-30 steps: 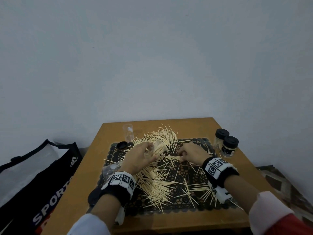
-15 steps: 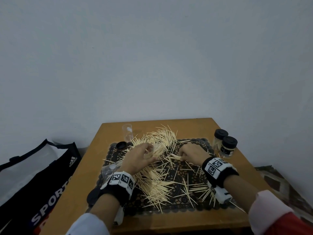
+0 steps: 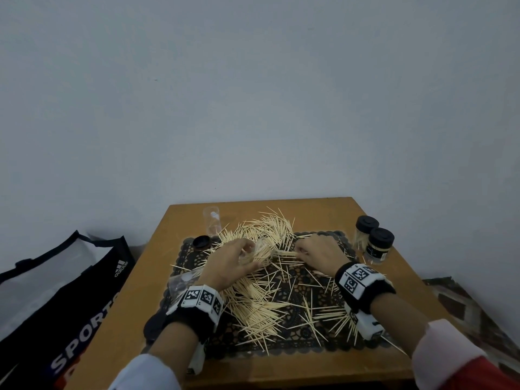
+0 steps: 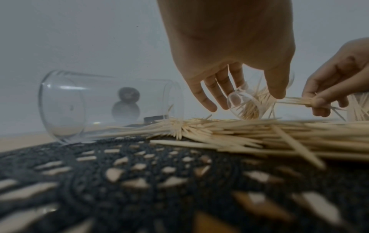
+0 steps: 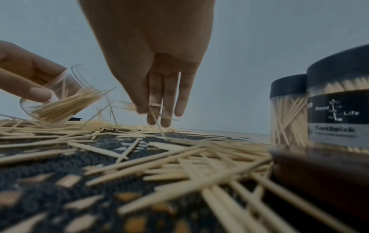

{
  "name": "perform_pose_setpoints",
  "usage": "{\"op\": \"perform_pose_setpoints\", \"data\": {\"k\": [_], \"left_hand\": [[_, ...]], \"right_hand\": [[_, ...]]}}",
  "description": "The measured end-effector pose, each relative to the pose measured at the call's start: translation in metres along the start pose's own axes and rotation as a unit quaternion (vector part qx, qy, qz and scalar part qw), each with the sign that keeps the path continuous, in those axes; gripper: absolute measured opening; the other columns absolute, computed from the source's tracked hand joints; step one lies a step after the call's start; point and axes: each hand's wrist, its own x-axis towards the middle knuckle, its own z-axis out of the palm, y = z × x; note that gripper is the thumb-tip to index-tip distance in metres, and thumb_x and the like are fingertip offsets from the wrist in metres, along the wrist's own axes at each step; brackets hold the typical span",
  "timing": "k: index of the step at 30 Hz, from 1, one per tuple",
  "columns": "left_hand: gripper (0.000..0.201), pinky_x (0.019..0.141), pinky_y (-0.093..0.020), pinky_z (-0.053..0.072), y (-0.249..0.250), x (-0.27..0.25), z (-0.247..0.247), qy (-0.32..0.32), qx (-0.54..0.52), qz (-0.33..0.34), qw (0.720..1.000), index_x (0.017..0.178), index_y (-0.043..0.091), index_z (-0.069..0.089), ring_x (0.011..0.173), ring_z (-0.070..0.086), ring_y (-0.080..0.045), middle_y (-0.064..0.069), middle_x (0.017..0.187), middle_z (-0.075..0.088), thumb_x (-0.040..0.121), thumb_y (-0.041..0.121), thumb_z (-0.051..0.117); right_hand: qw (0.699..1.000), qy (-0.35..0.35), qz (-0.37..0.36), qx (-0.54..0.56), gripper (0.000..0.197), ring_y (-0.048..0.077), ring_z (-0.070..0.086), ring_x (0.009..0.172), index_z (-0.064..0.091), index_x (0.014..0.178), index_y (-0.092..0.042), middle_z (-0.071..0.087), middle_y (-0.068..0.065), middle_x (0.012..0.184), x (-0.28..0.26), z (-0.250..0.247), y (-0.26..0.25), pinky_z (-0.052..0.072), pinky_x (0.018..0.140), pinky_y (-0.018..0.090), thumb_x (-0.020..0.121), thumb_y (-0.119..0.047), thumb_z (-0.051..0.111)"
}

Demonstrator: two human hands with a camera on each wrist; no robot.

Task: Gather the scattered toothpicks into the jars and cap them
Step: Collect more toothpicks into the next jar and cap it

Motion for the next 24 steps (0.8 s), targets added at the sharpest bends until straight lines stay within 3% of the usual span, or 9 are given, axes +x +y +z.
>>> {"op": "perform_pose_setpoints", "data": {"k": [2,4,7,10,15,20,22,24], "left_hand": [[0.055,0.077,-0.024,0.046,-0.001,0.0,0.0,0.01,0.003,-0.001,1.0,0.12,0.024,0.057,0.095,0.056,-0.005,0.012,0.108,0.06,0.081,0.062,0.065],[0.057,0.079,-0.028,0.049,-0.003,0.001,0.0,0.014,0.005,-0.005,1.0,0.119,0.024,0.057,0.095,0.056,-0.006,0.013,0.108,0.06,0.079,0.063,0.066],[0.058,0.08,-0.028,0.05,-0.004,0.001,0.001,0.01,0.01,-0.004,1.0,0.119,0.025,0.057,0.095,0.056,-0.005,0.013,0.107,0.06,0.078,0.066,0.064],[0.055,0.079,-0.026,0.049,-0.002,0.001,0.0,0.009,0.01,0.005,1.0,0.119,0.026,0.057,0.094,0.055,-0.004,0.014,0.107,0.059,0.08,0.064,0.065],[0.048,0.076,-0.015,0.04,0.008,0.001,-0.001,-0.041,-0.014,0.03,0.999,0.125,0.025,0.057,0.098,0.055,-0.005,0.01,0.114,0.061,0.085,0.048,0.069],[0.051,0.07,-0.009,0.035,0.01,0.001,0.0,-0.056,-0.032,0.032,0.997,0.129,0.023,0.056,0.093,0.055,-0.005,0.009,0.113,0.06,0.086,0.048,0.069],[0.052,0.069,-0.009,0.035,0.01,0.002,0.001,-0.057,-0.036,0.031,0.997,0.129,0.022,0.056,0.094,0.056,-0.006,0.007,0.113,0.061,0.086,0.048,0.068],[0.051,0.07,-0.01,0.036,0.01,0.002,0.002,-0.06,-0.043,0.029,0.997,0.127,0.021,0.057,0.093,0.057,-0.007,0.006,0.113,0.062,0.085,0.048,0.069]], "right_hand": [[0.999,0.035,0.009,0.019,0.023,0.012,0.059,0.075,0.065,0.097,-0.021,0.067,-0.005,0.087,0.002,0.0,0.0,0.046,0.064,0.023,0.099,-0.036,0.048],[0.997,0.06,0.013,0.045,0.023,0.009,0.056,0.068,0.067,0.096,-0.02,0.066,-0.005,0.082,0.002,0.0,-0.001,0.031,0.054,0.012,0.099,-0.034,0.048],[0.992,0.102,0.006,0.076,0.023,0.008,0.052,0.059,0.07,0.095,-0.016,0.067,-0.003,0.076,0.001,-0.002,-0.002,0.024,0.05,0.009,0.099,-0.028,0.051],[0.988,0.111,-0.019,0.109,0.021,0.01,0.058,0.061,0.072,0.096,-0.013,0.069,-0.001,0.076,0.001,-0.003,-0.004,0.029,0.054,0.007,0.097,-0.025,0.054],[0.979,0.128,-0.084,0.134,0.018,0.006,0.057,0.063,0.074,0.092,-0.012,0.07,-0.001,0.078,0.0,-0.004,-0.009,0.027,0.059,0.003,0.093,-0.024,0.06],[0.963,0.153,-0.149,0.166,0.024,0.01,0.064,0.067,0.075,0.096,-0.011,0.072,-0.002,0.082,0.002,-0.006,-0.015,0.046,0.063,0.015,0.088,-0.026,0.058],[0.961,0.153,-0.154,0.173,0.018,0.008,0.064,0.069,0.073,0.101,-0.011,0.073,-0.002,0.086,0.003,-0.005,-0.017,0.044,0.067,0.011,0.087,-0.02,0.067],[0.96,0.153,-0.15,0.183,0.015,0.005,0.06,0.063,0.07,0.099,-0.012,0.072,-0.003,0.081,0.002,-0.005,-0.02,0.041,0.063,0.009,0.085,-0.019,0.07]]}}
